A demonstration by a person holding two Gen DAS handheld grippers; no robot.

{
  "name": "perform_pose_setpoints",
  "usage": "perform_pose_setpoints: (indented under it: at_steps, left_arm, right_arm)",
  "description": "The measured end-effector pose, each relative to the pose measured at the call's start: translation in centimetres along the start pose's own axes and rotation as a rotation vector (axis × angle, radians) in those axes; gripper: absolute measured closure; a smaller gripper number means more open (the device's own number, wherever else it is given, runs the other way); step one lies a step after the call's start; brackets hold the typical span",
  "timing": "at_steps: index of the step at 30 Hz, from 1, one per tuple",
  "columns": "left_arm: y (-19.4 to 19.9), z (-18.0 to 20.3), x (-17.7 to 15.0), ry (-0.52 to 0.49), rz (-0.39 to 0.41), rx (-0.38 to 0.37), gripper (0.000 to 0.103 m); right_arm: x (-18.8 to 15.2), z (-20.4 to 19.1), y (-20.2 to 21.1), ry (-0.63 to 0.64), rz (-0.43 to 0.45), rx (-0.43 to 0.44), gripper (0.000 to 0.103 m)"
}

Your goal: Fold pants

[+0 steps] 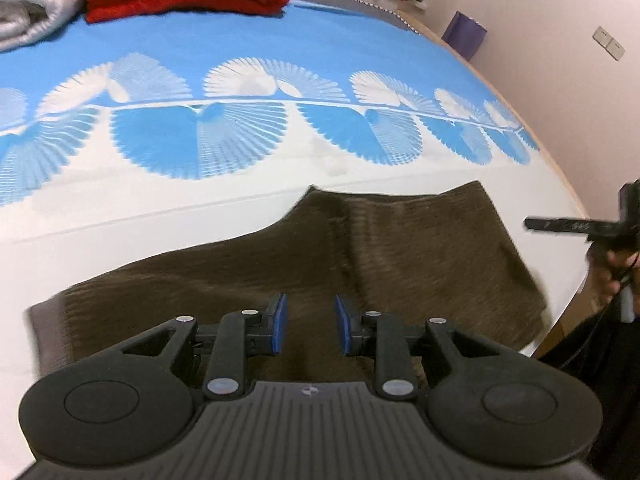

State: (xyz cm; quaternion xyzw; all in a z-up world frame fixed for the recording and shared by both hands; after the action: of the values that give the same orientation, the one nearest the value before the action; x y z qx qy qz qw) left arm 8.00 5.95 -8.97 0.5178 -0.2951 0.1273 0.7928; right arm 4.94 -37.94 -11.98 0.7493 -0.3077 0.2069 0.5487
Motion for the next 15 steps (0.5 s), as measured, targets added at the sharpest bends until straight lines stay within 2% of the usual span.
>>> perform_pose_setpoints:
  at_steps: [3,6,9,11,15]
  left_arm:
    - [-2.8,1.6,0.7,0.052,-0.031,-0.023,0.065]
    - [-6.1,2.9,1.3,0.091,-0.067,-0.024,0.062]
    - [-9.4,3.8,1.5,0.126,-0.108,-0.025,0.058]
    - [-11.3,4.0,1.4,0.139,-0.138,-0.017,0.055]
    - [-14.5,4.0,1.0,0.144,-0.187,0.02,0.046]
  right_arm:
    - [-0.8,2.7,-2.5,-0.115,-0.064,0.004,0.048]
    - [-2.2,3.6,-5.2,-0.215,-0.151,0.062,0.046]
    - [-1.9,3.1,-6.5,-0.182,-0.163,0.064,0.039]
    - [-2.5,3.6,-7.2,-0.148,-0.204,0.054,0.039]
    - [-3.0,4.5,-8.4,-0.168,-0.265,0.056,0.04]
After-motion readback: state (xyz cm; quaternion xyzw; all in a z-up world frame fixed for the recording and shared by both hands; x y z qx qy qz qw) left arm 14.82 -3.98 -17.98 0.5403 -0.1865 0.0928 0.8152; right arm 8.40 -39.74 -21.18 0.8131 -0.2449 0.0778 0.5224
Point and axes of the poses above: each gripper's, at about its wrist camera, not at the fingertips, and y roughly against the way its jaws point, z to its right, x to its top, the point moved 8 cm from there along -y, roughly the way its jaws point, and after that the axes turned 7 degrees about z, right-handed, at the moved point
